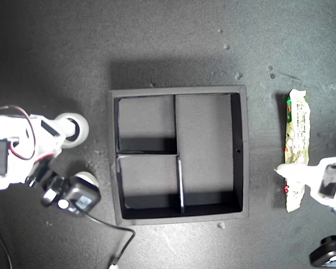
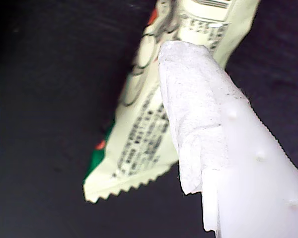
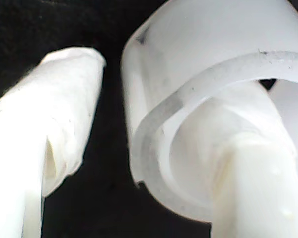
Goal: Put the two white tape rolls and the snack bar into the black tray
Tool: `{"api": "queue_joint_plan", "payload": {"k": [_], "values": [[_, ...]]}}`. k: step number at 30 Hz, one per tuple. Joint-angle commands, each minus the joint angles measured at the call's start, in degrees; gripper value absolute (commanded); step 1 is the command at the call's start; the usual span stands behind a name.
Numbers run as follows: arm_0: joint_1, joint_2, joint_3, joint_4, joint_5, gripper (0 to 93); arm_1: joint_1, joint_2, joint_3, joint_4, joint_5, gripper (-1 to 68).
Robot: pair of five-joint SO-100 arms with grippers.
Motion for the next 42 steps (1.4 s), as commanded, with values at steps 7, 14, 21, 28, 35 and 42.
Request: {"api": "queue_joint_plan", "payload": {"k": [7, 14, 21, 28, 35, 42], "values": [[-2.81, -0.7, 0.79, -2.11, 0.0, 1.7, 2.11, -2.37, 1.93, -0.09, -7.21, 21.8], [-2.9, 6.59, -1.41, 2.72, 1.49, 0.2, 4.39, -2.37, 11.07, -4.75, -6.5, 21.9], [-2.9, 14.33, -6.06, 11.34, 2.9, 0.2, 5.89, -2.37, 17.58, -12.74, -6.5, 21.6], [-1.58, 17.14, -13.97, 17.14, 4.13, 0.2, 8.0, -2.37, 23.2, -20.57, -7.21, 16.3], [0.88, 8.35, -34.72, 24.26, 7.21, 0.2, 7.91, -2.37, 21.97, -19.42, -7.56, 5.4], [-2.37, -11.51, -58.45, 35.24, 12.04, 0.2, 4.75, -2.37, -0.44, 3.08, -11.34, 3.2]]}}
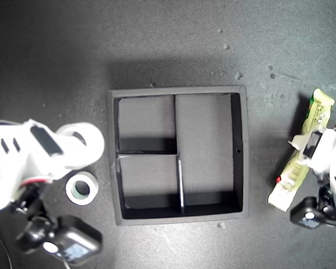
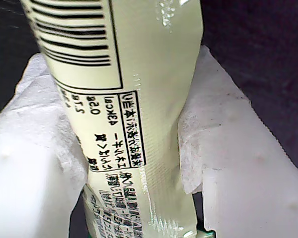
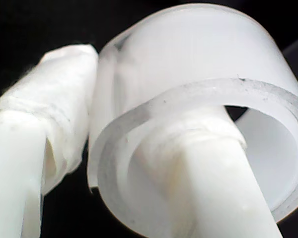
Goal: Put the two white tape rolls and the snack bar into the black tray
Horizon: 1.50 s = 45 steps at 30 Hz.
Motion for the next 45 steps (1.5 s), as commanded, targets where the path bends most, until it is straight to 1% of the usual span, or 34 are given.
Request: {"api": "queue_joint_plan", "payload": {"k": [1, 3, 7, 14, 17, 22, 25, 26, 33, 40, 41, 43, 45], "values": [[-1.85, -8.09, -14.5, 4.75, 2.02, 0.2, -1.14, 0.35, -12.22, 9.67, -12.3, 3.1], [-2.2, -12.92, -20.74, 7.21, 2.81, 0.2, -1.58, 0.35, -19.51, 11.87, -14.59, 3.1], [-3.6, -21.36, -30.5, 10.63, 4.83, 0.2, -1.32, -3.43, -33.22, 12.04, -19.95, 3.6], [-6.77, -31.46, -39.38, 11.6, 7.56, 0.2, 0.18, -25.93, -63.54, 13.8, -25.4, 3.4], [-7.65, -35.86, -42.54, 11.6, 8.17, 0.2, 0.09, -32.96, -72.6, 14.68, -25.66, 3.5], [-7.56, -43.42, -49.31, 12.66, 8.17, 0.2, -1.49, -34.28, -72.69, 12.66, -24.87, 3.1], [-6.5, -51.33, -61.87, 18.98, 7.38, 0.2, -2.11, -34.28, -71.89, 12.57, -24.26, 3.0], [-6.06, -52.91, -64.86, 19.51, 7.38, 0.2, -2.2, -34.28, -71.63, 12.57, -24.08, 3.0], [-2.9, -50.71, -61.87, 19.51, 3.87, 0.2, -2.81, -34.28, -69.87, 12.48, -23.29, 2.9], [-3.16, -48.69, -54.14, 19.51, 2.11, 0.5, -2.72, -34.37, -68.12, 11.07, -23.03, 3.5], [-3.25, -48.43, -53.7, 19.51, 2.11, 1.0, -2.64, -34.37, -67.68, 10.72, -23.03, 3.9], [-3.43, -47.9, -52.73, 19.51, 1.85, 5.4, -2.64, -34.37, -66.8, 10.37, -22.94, 5.9], [-3.43, -46.85, -51.5, 19.51, 1.49, 11.1, -2.72, -34.45, -65.92, 10.46, -22.94, 10.6]]}}
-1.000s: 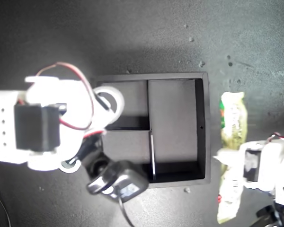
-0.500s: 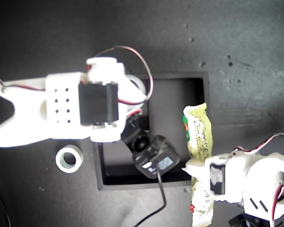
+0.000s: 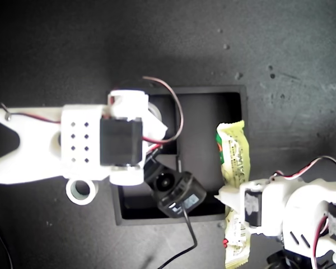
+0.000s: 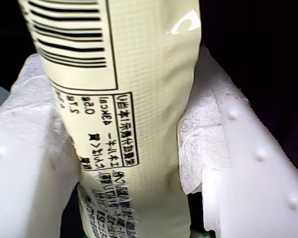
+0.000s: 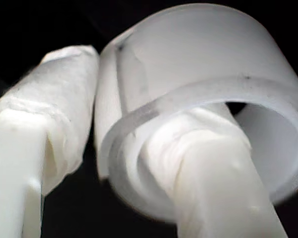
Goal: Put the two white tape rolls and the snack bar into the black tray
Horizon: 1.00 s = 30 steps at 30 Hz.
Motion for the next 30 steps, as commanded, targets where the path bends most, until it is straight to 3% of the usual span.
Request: {"api": "queue_joint_plan", "payload": {"k": [1, 4, 12, 14, 20, 25, 30], "values": [[0.62, 5.8, 1.14, 0.97, -0.79, 13.2, -0.53, 0.44, 0.35, -0.18, 0.7, 14.2], [1.14, 7.82, 2.64, 0.97, -0.35, 16.6, -0.88, 0.44, 0.7, 2.2, 0.88, 20.6], [1.41, 21.88, 10.11, 1.05, -0.62, 17.6, -1.41, 0.44, -3.69, 14.77, 2.55, 24.5], [2.55, 29.0, 13.89, 1.05, -2.02, 17.3, -0.97, 0.53, -8.61, 20.21, 2.72, 23.5], [11.95, 47.99, 29.53, 0.09, -14.24, 15.5, 3.08, 17.67, -1.23, 20.21, 5.54, 13.7], [20.21, 56.16, 49.75, -14.24, -22.06, 15.0, 6.33, 35.33, 8.09, 20.21, 11.87, 7.1], [24.7, 55.81, 63.19, -28.39, -27.33, 15.1, 10.99, 49.66, 22.76, 20.13, 24.79, 0.6]]}}
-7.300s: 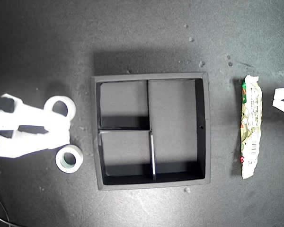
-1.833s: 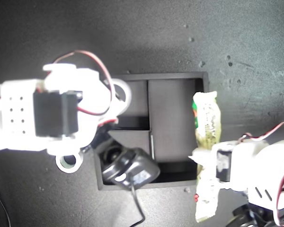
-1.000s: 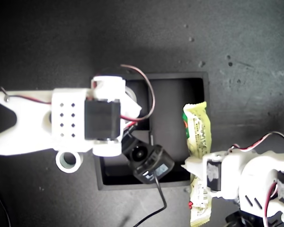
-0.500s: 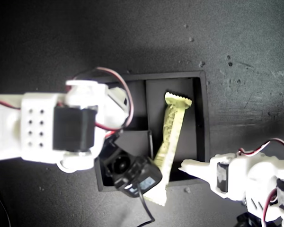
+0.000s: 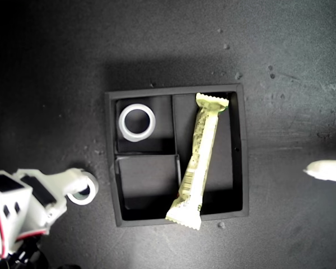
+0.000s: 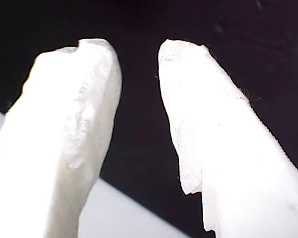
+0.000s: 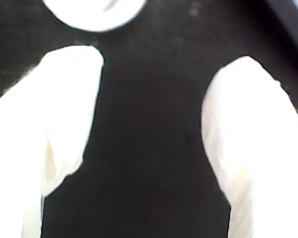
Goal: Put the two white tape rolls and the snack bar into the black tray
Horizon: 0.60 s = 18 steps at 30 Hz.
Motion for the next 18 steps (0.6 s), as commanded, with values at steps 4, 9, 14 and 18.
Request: {"api": "queue_joint_plan", "payload": {"k": [4, 9, 14, 18], "values": [[4.57, 0.0, 11.16, -14.15, -7.21, 15.3, 3.96, 15.73, 15.56, -2.99, 16.7, -0.1], [6.06, 0.09, 18.19, -20.83, -10.9, 15.3, 5.62, 28.92, 32.61, -9.93, 22.68, -0.2], [7.03, -0.53, 21.97, -26.19, -12.48, 15.2, 5.98, 41.48, 46.14, -15.03, 25.66, -0.2], [7.12, -2.81, 22.06, -27.51, -12.92, 15.2, 5.8, 45.62, 50.98, -16.44, 26.81, -0.2]]}}
